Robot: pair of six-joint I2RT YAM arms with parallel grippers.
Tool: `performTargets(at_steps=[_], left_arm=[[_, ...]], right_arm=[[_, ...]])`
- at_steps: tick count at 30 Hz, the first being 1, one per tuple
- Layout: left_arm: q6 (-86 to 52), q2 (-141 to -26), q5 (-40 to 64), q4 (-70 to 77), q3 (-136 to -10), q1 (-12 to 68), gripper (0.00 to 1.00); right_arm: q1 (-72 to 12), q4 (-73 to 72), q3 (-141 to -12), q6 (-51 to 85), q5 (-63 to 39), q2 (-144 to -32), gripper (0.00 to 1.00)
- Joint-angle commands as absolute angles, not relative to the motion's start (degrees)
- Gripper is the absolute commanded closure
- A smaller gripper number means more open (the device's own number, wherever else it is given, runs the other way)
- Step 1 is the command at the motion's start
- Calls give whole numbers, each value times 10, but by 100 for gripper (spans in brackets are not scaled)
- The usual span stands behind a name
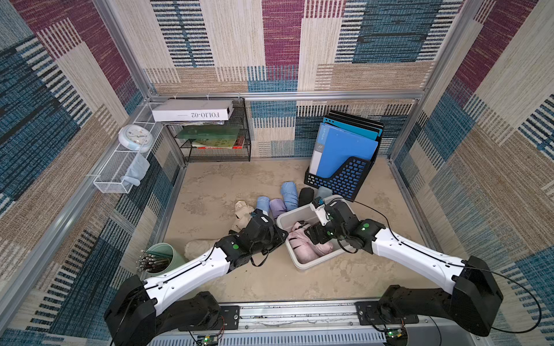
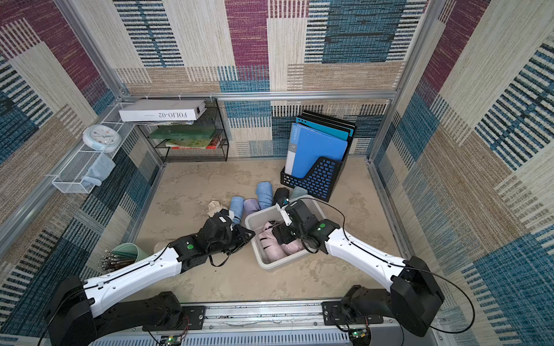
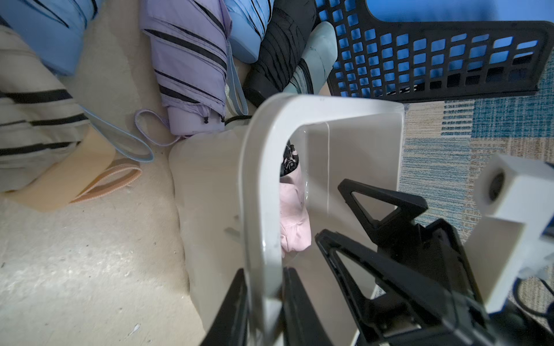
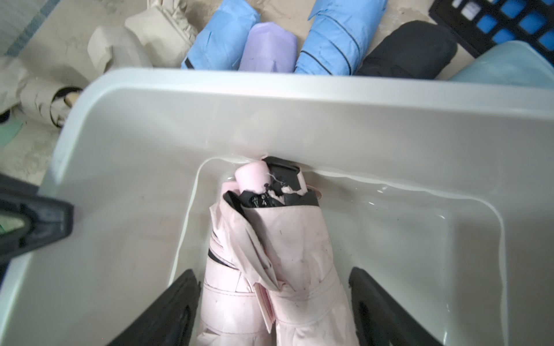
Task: Put the umbrella into the storage box
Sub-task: Place the umbrella in the storage box.
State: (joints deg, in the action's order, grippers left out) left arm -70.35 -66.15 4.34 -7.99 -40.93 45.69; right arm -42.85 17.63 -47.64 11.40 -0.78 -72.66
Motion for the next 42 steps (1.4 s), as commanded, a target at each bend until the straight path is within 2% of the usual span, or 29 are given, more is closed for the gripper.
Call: performTargets(at_steps=[1,8,21,28,36,42], left_arm=[[-681,-660,43,-75,-415,457,77],[-685,-664,42,-74,-415,457,78],[-697,-669,38,-66,-415,457,79],[-714,-664,11,-68,-413,457,80],[-761,-667,-28,-74,-408,457,82],[-783,-665,-43,-60,-395,457,82]], right_arm=[[-430,159,-471,27,-36,-740,16],[-430,138,-479,17,-44,-808,19],[-429,57,-446,64,-2,-848,43],[-428,115,-468,129,13,-843,60],[-413,178,-459,268,30,-814,64],[-411,170,-453,361,27,-841,66]])
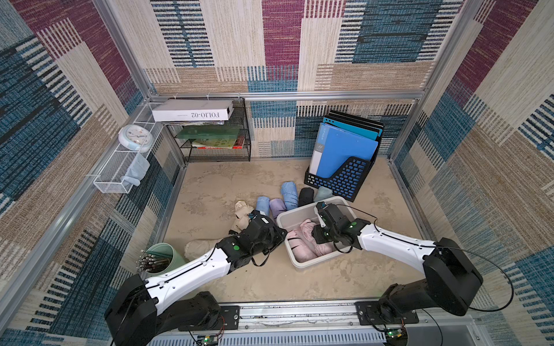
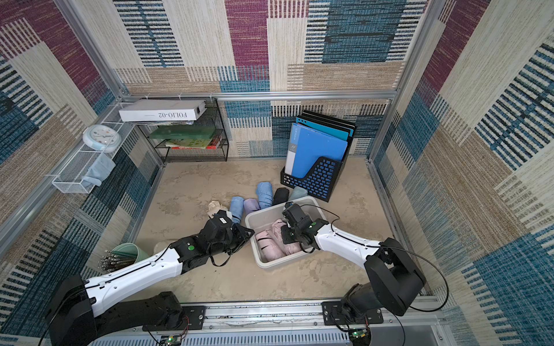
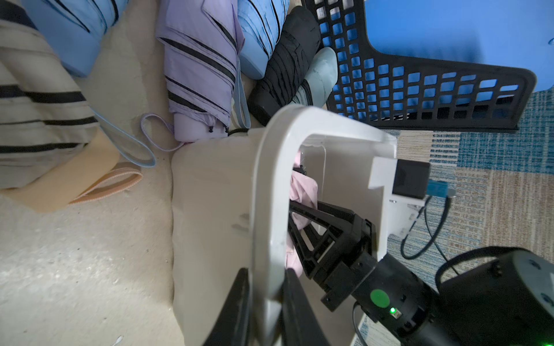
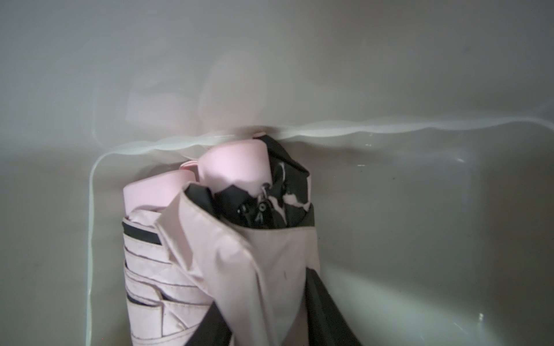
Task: Put the umbrella into the storage box
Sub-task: Place the umbrella in the storage box, then pick up the umbrella from the center of the board.
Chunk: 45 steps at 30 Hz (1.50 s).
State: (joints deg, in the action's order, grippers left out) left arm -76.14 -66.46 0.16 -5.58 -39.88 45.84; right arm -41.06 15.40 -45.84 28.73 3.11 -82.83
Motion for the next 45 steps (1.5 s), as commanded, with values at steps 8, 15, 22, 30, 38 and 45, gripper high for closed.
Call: performTargets(at_steps=[8,15,22,30,38,45], left_arm=[[-770,-669,-38,-58,-405,457,80],[-752,-660,-38,-70,-415,457,61],[-724,-655,-36,-80,-433,457,40],[-701,-602,-113,-181,-460,456,40],[-685,-571,-134,-328,-483,408,34],[-653,-579,-72,-361,-469,323,18]], right_arm=[[-411,139,-470,369,50,-870,58],[-411,145,-472,349,43,-810,33],[-411,195,-478,328,64,-765,35],[-411,165,-474,331,42,-824,50],[-410,153,-472,322,53,-839,45],[-410,197,-480,286,87,-723,19]])
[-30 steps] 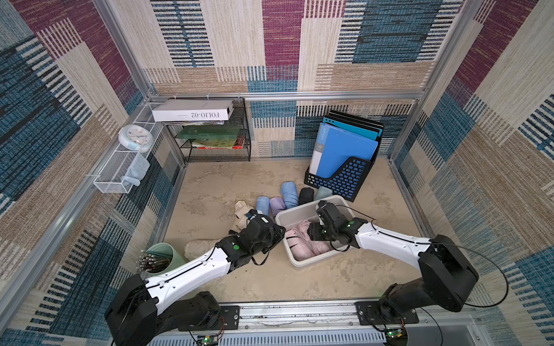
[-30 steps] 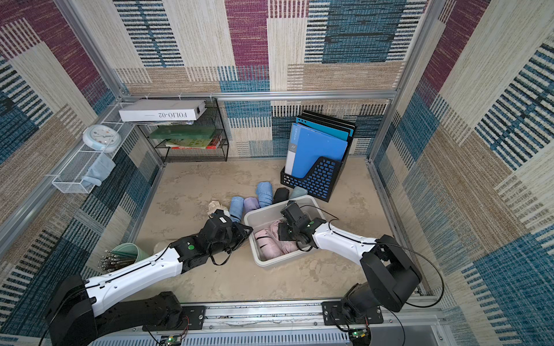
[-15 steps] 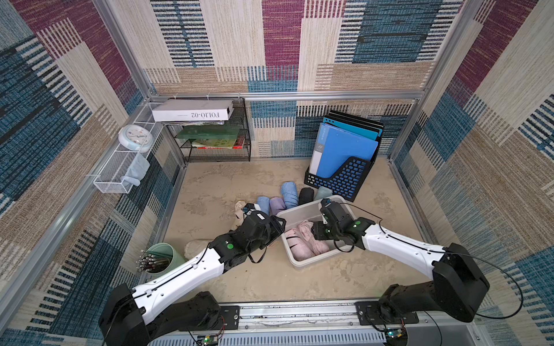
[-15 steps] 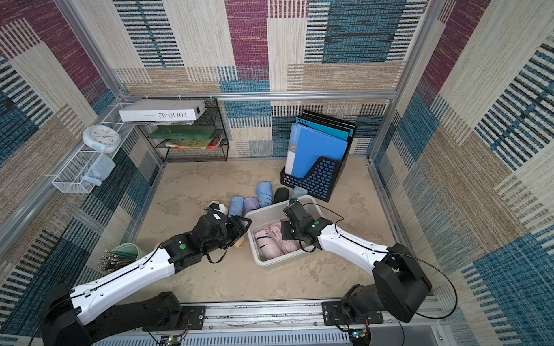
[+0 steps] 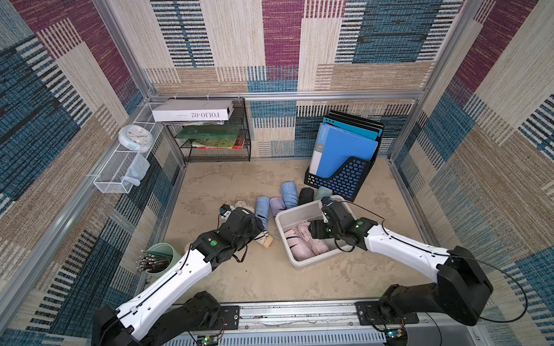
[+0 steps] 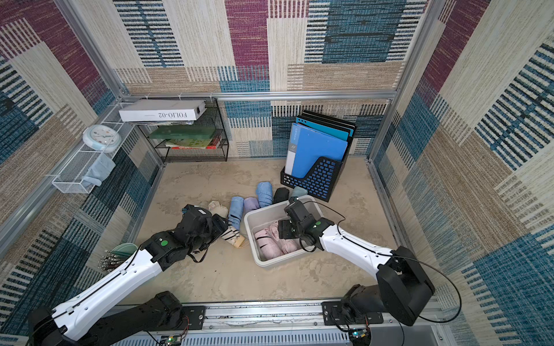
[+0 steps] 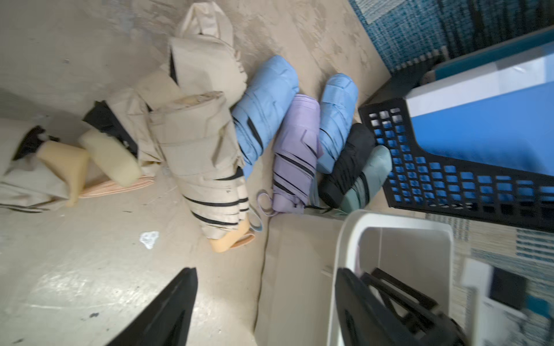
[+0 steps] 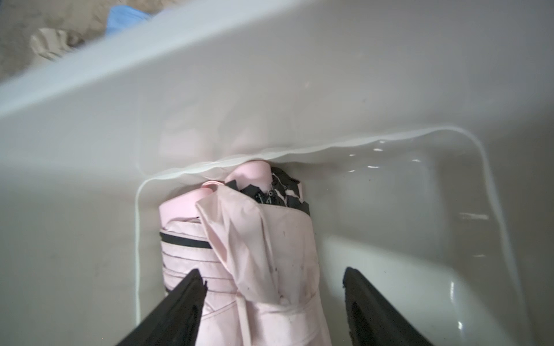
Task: Put the umbrella into the storage box
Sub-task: Pick up the umbrella from the center of the board.
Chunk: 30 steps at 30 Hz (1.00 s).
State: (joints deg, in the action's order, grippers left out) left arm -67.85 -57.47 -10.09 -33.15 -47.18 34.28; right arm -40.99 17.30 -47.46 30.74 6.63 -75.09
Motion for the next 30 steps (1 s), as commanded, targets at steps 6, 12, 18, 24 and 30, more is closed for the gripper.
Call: performTargets(at_steps=[6,12,18,24,30], left_arm=[[-642,-611,-46,-354,-465,282,12],[-576,-599,-74,-426,-485,205,11],[-257,-630,-43,-434,-555,155,12],[-195,-675,48,-440,-598,141,10],[-361,-736,126,-433,-609,145,10]], right_arm=[[-411,175,-461,252,32,-640,18],[-411,164,-456,248,3,-609,18],[-411,165,-461,222,-2,-607,19],[-411,173,-461,199,-2,-601,19],[-411,173,-454,201,4,-586,19]])
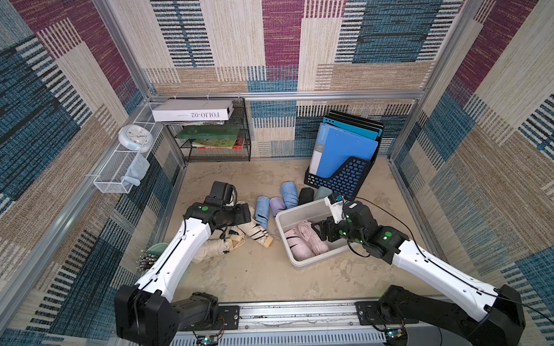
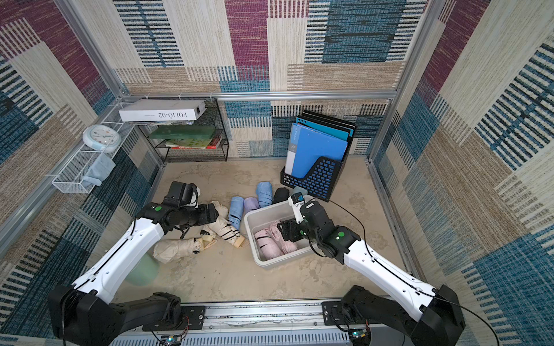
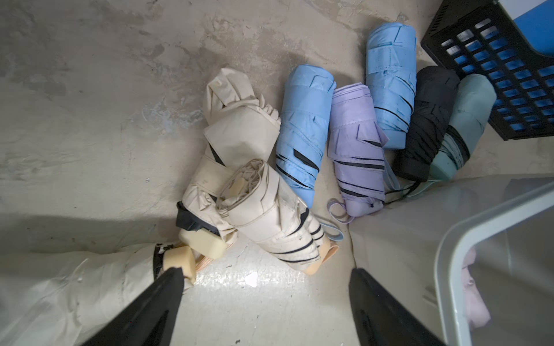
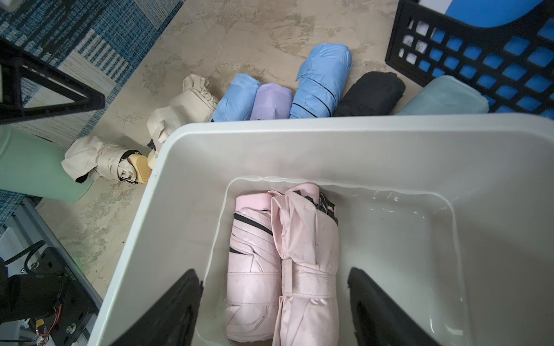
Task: Put the umbrella into the storage box
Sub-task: Pick up the umbrella from the center of the board.
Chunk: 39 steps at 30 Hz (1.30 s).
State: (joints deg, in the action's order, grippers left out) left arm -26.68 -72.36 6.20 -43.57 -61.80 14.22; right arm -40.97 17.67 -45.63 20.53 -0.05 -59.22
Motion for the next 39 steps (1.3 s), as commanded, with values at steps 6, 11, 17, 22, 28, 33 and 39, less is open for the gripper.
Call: performTargets(at_steps=[6,11,17,22,28,33,39], left_arm=[[-554,-709,97,-311,-493,189,8],[-630,-719,108,-190,-415,197,6],[-664,-737,67,-129,-397,198,4],[-700,-777,66,-88,-385,198,5],[-718,-811,63,-37,-377,198,14],[-733,-829,52,-2,-370,198,24],[-748,-821,31,21,-355,198,35]], right_arm=[[-411,171,-451,213,16,-574,19],[-411,167,-450,219,11,-574,19],[-411,172,-447,219,7,-577,19],[-411,177,-450,223,6,-575,19],[-411,181,-453,226,8,-570,20],[-411,185,-458,227,8,-570,21],[-410,192,-461,231,6,-566,21]])
